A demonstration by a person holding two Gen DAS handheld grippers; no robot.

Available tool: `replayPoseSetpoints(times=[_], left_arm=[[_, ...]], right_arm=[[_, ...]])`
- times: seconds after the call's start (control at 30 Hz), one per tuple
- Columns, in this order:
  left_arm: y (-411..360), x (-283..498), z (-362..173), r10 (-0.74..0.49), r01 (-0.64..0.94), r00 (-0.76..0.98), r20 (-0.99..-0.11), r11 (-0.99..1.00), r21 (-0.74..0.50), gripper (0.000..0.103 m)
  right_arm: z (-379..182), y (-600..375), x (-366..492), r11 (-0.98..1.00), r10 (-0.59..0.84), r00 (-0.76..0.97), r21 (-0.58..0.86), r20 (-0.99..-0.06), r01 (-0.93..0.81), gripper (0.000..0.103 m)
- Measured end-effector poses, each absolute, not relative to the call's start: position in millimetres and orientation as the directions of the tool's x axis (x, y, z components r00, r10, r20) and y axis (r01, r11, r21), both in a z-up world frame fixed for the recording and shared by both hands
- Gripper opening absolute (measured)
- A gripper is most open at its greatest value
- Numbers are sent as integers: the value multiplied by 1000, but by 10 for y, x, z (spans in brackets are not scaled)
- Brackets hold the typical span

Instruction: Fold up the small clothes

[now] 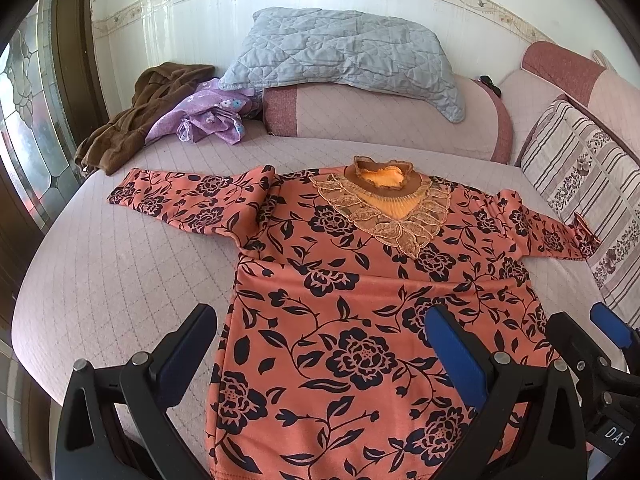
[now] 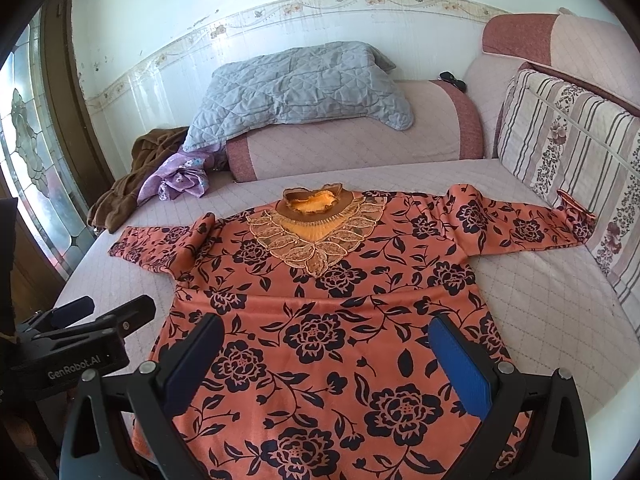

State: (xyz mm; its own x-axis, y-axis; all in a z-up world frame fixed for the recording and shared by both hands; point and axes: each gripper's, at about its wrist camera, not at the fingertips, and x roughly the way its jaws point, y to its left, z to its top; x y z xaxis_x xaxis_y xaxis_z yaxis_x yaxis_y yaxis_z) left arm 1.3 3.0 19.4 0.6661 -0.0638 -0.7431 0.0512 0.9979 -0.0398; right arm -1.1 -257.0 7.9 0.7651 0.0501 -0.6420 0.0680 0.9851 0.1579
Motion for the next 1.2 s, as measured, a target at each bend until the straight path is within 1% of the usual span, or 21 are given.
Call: replayPoseSetpoints(times=[0.03,0.33,0.5,0.67,0.77,0.87,0.9,0.93,0.97,1.0,1.1,1.2], left_arm=[[28,18,192,-65,51,665,-744,998,-41,103],[-12,41,167,-64,58,663,-746,998,-34,103],[-32,63,149,-63,58,659,-749,998,-33,103],[-12,117,95,-74,63,650,-757,997,-43,103],[183,216,-30,-74,26,630,-773,997,-75,103],[592,394,-275,-24,-91,583,-812,991,-95,103],[744,455,-360,-1,-137,569,-823,986,-95,103],[954,538,-476,48,-207,544,-837,975,-79,103],[1084,589,-547,80,-252,525,-847,966,-64,103],[1260,653,-640,115,-306,502,-857,951,-51,103],[1625,774,-837,186,-401,454,-872,916,-14,103],[1846,871,-995,239,-451,428,-872,892,24,103]], right_arm=[[85,-2573,-16,984,59,779,169,-624,61,103],[58,-2586,4,984,56,777,169,-627,65,103],[26,-2632,33,980,70,797,190,-599,57,103],[-5,-2674,62,980,65,789,189,-611,66,103],[-70,-2809,129,972,86,775,225,-626,73,103],[-245,-3236,255,933,141,747,340,-650,120,103],[-347,-3490,311,897,176,736,414,-654,153,103],[-436,-3698,360,857,218,729,484,-649,175,103],[-590,-4030,438,791,265,719,572,-642,219,103],[-722,-4296,507,733,287,716,627,-636,263,103],[-1133,-5183,667,532,250,728,719,-638,447,102],[-1348,-5920,843,382,162,789,775,-593,504,100]])
